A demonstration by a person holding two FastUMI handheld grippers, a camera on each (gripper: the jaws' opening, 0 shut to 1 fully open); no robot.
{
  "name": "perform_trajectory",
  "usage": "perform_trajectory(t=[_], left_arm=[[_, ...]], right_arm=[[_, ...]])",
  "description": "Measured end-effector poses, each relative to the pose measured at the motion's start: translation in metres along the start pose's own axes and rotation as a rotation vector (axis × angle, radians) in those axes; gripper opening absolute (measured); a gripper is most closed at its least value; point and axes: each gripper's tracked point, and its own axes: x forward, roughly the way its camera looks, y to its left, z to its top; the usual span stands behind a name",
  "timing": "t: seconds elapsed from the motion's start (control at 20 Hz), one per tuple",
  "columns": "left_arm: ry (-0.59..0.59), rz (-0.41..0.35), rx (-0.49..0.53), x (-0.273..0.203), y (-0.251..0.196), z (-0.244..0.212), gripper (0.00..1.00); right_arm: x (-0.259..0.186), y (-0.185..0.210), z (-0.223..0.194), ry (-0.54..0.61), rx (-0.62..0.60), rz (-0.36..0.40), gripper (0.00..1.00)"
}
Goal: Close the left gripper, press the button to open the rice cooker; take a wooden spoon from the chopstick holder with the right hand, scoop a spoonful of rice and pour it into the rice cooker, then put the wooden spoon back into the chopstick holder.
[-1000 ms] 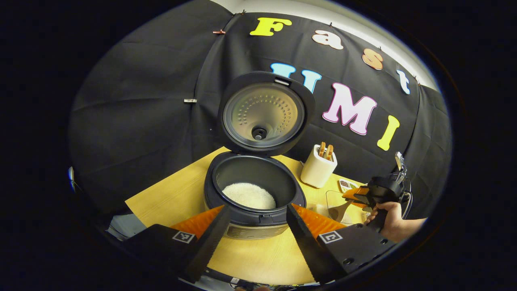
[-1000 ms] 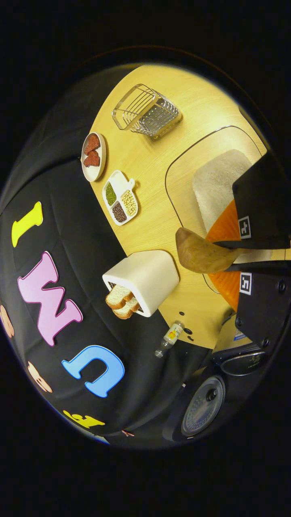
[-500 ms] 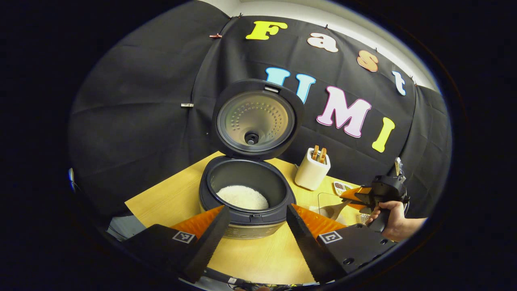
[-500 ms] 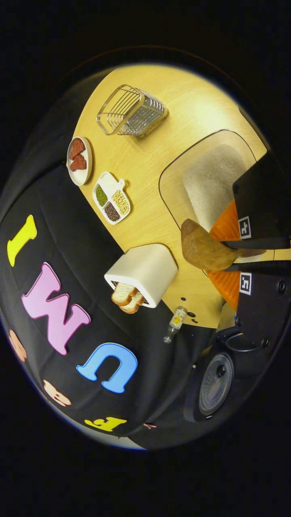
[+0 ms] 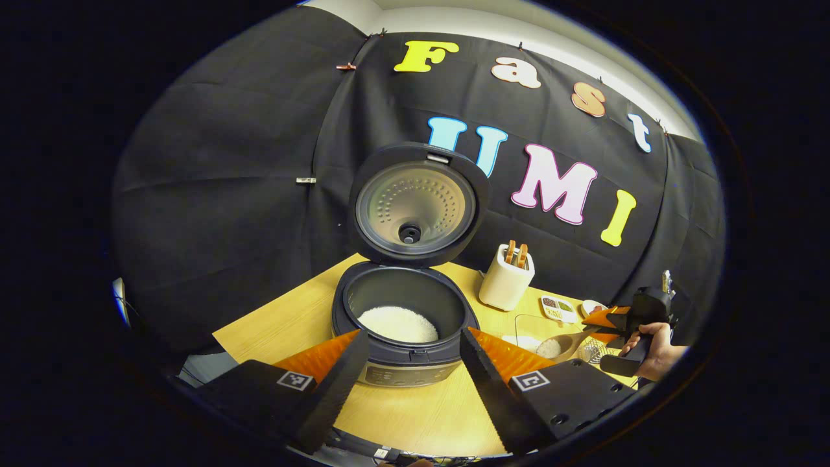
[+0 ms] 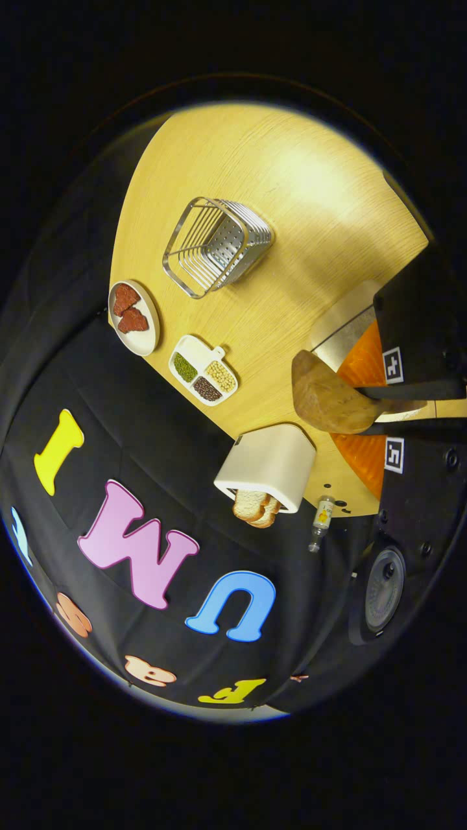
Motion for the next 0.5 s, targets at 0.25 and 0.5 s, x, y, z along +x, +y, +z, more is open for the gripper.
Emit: perform_trajectory(t=[0.25,0.5], left_arm=[[-0.017,0.003,0.002,-0.004,-0.001,0.001,0.95],[-0.039,0.020,-0.006,-0.006,0.005,0.007,0.95]], right_arm=[[-0.013,0.001,0.013,0.008,0.115,0.014,0.15],[-0.021,0.051,0.008,0.042,0.132,0.116,0.15]])
